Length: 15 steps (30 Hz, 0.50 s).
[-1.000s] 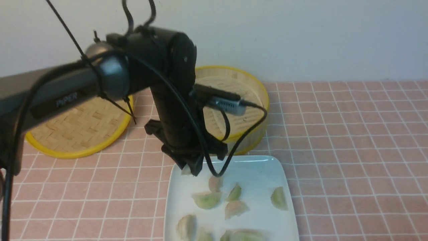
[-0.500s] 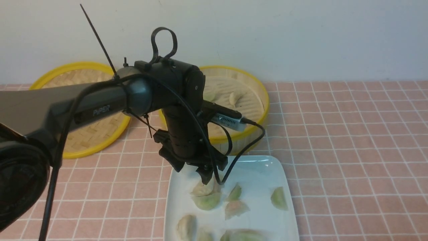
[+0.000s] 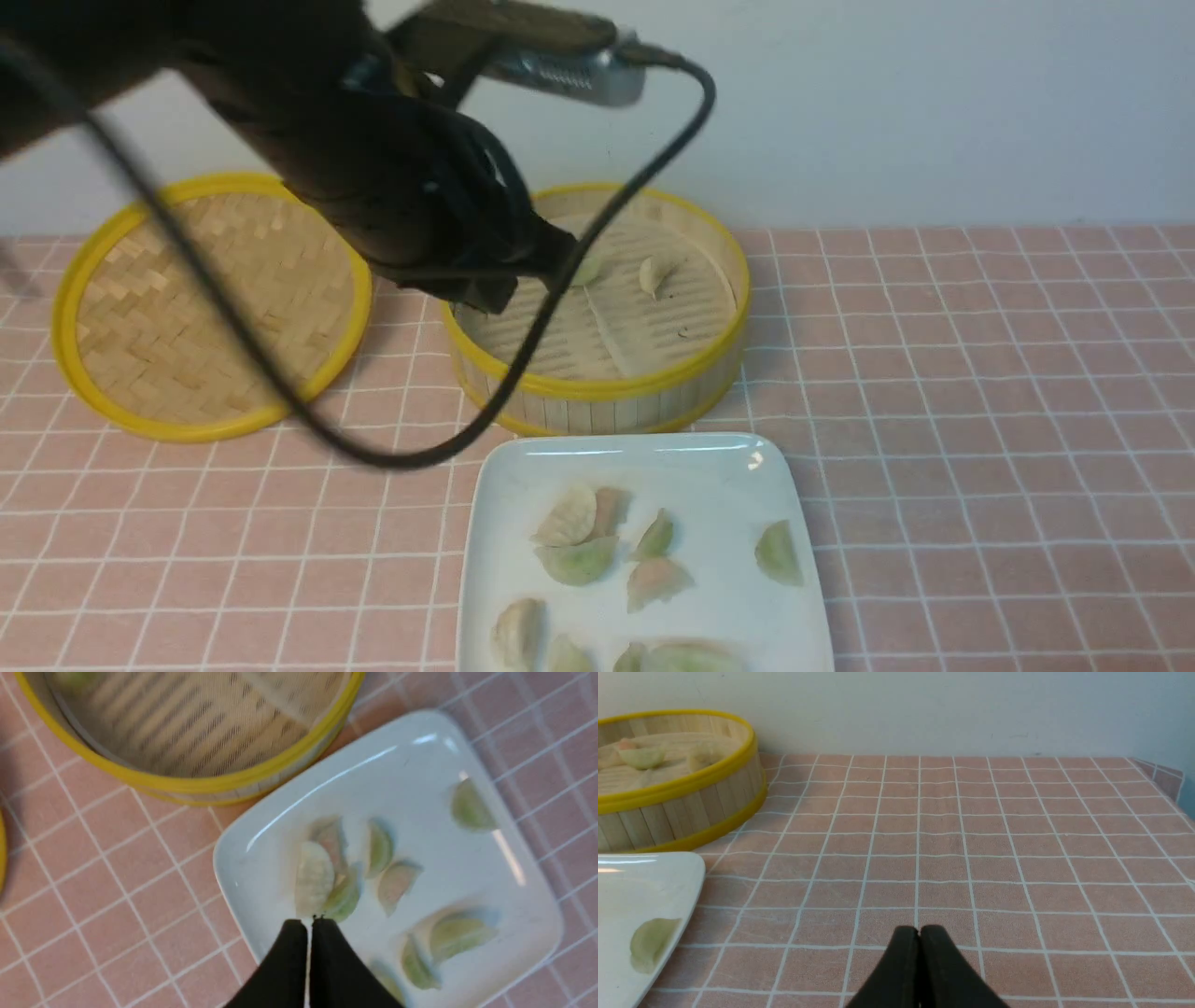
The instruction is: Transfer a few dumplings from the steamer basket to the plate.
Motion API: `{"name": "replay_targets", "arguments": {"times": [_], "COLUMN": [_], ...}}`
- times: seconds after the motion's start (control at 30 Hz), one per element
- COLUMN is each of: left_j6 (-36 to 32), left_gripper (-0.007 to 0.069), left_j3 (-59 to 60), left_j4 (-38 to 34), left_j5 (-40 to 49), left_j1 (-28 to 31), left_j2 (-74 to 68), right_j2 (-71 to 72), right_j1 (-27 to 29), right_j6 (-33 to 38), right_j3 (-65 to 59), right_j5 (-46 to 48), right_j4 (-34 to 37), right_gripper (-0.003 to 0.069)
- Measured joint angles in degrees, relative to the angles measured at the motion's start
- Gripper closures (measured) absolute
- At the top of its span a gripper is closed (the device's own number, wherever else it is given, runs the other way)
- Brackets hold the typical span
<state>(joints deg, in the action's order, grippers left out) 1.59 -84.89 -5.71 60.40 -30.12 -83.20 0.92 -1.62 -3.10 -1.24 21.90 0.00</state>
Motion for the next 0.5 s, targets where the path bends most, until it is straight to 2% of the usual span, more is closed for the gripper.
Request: {"name": "replay_targets", "arguments": {"times": [0.37, 0.5], "left_j6": [-0.05, -0.05], "left_gripper": [0.0631, 0.0631], "left_j3": [36.35, 44.74], "left_j4": [-2.79, -2.85], "left_j5": [-30.64, -35.97], "left_j1": [0.0, 0.0], "left_j2": [36.2, 46.66], "right_j2": [0.0, 0.0], "right_j1": [0.0, 0.0], "right_j6": [0.0, 0.0], "right_j3": [0.0, 0.0], "right_j5": [0.0, 0.0], "right_j4": [0.0, 0.0], "right_gripper": [0.0673, 0.0673]}}
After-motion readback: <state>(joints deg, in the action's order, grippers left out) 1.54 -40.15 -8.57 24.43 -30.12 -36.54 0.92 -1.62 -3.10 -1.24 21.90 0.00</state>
